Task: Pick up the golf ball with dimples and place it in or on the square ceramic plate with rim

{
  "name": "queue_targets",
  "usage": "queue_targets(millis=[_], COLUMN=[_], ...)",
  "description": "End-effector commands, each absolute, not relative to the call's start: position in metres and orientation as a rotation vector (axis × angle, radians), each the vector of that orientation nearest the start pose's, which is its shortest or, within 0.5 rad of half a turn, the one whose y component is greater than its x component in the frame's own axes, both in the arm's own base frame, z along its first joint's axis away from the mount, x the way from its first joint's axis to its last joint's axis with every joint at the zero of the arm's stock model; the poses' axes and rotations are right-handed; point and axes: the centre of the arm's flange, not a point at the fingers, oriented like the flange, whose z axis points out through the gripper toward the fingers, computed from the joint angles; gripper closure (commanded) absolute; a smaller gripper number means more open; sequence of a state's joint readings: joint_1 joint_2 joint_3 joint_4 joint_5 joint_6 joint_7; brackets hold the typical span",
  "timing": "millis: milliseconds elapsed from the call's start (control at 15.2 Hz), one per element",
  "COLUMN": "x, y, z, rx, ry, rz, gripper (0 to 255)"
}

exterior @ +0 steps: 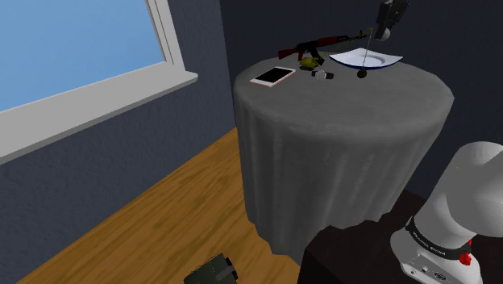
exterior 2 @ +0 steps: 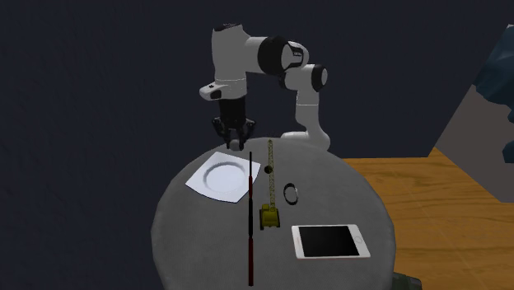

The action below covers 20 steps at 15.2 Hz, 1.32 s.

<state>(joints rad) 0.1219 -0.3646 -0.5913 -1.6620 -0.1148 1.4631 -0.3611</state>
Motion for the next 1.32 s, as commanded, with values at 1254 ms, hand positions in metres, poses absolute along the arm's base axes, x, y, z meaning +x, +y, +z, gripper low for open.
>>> queue_targets(millis=[1254], x=[0.409], y=[-0.300], z=[0.645], rx=[-3.094], ry=[0.164], rz=[-0.204], gripper=[255])
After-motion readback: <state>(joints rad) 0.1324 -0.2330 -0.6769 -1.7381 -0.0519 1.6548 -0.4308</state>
